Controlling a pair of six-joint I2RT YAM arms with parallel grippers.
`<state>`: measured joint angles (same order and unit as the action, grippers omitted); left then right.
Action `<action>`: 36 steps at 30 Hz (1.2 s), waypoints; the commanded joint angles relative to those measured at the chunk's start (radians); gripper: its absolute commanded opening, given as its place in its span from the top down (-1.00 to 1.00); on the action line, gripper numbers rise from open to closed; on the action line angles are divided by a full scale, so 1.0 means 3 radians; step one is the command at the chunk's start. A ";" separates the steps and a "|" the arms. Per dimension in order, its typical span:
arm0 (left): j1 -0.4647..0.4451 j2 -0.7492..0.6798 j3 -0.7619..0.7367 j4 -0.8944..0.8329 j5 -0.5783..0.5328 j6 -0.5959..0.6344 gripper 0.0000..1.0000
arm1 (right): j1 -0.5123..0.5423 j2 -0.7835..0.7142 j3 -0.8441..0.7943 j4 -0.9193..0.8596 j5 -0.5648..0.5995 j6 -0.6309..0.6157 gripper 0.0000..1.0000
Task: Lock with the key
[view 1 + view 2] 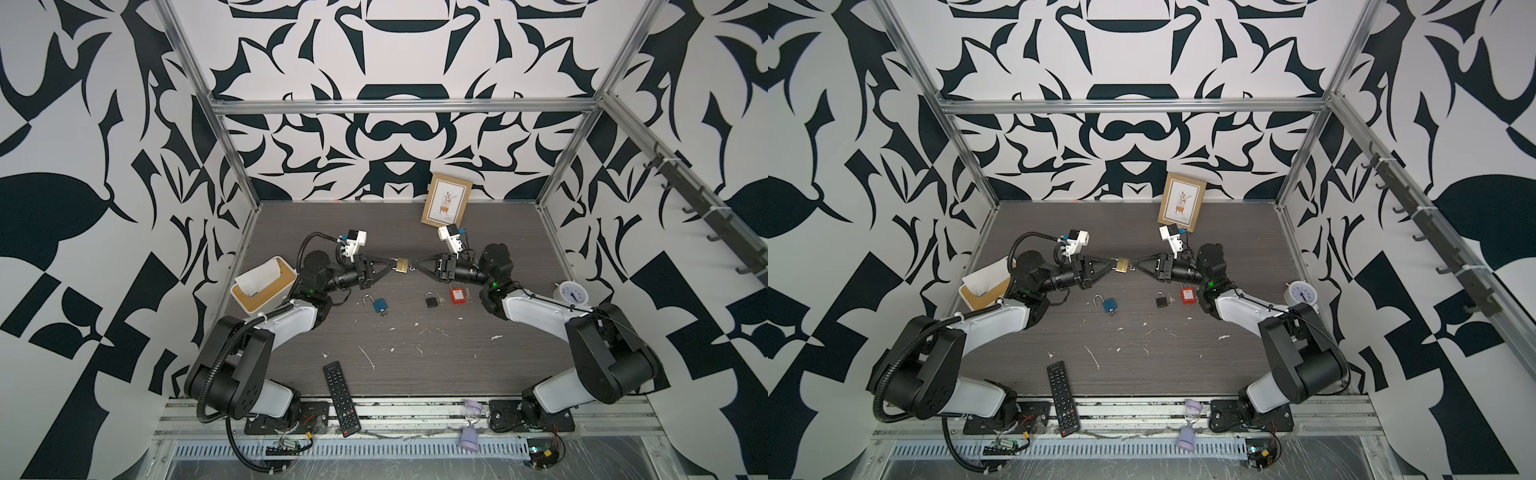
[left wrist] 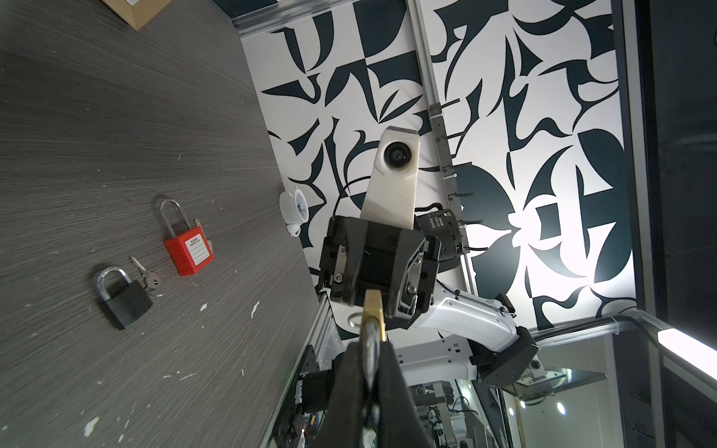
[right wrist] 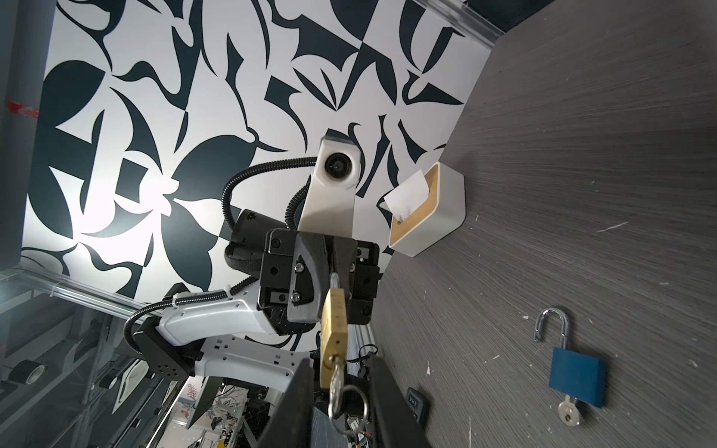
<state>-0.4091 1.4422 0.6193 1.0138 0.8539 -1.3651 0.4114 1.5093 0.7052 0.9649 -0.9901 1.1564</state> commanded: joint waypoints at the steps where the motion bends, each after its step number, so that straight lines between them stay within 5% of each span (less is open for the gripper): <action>1: -0.0007 0.0010 0.0013 0.0192 0.0039 -0.0034 1.00 | 0.0039 0.0010 0.0134 0.0202 -0.0041 0.0033 0.47; 10: -0.0014 0.0028 0.0012 0.0221 0.0037 -0.0043 1.00 | 0.0096 0.0039 0.0131 0.0213 -0.0043 0.0061 0.57; 21: -0.0014 0.0019 -0.0014 0.0237 0.0037 -0.0043 1.00 | 0.0096 0.0086 0.0123 0.0255 -0.0014 0.0120 1.00; 36: -0.0001 0.0031 -0.0040 0.0226 0.0012 -0.0009 1.00 | 0.0012 0.0039 0.0032 0.0225 -0.0079 0.0185 1.00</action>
<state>-0.4103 1.4490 0.6132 1.0187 0.8543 -1.3685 0.4263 1.5494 0.7059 1.0183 -0.9928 1.2137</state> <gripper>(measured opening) 0.080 0.130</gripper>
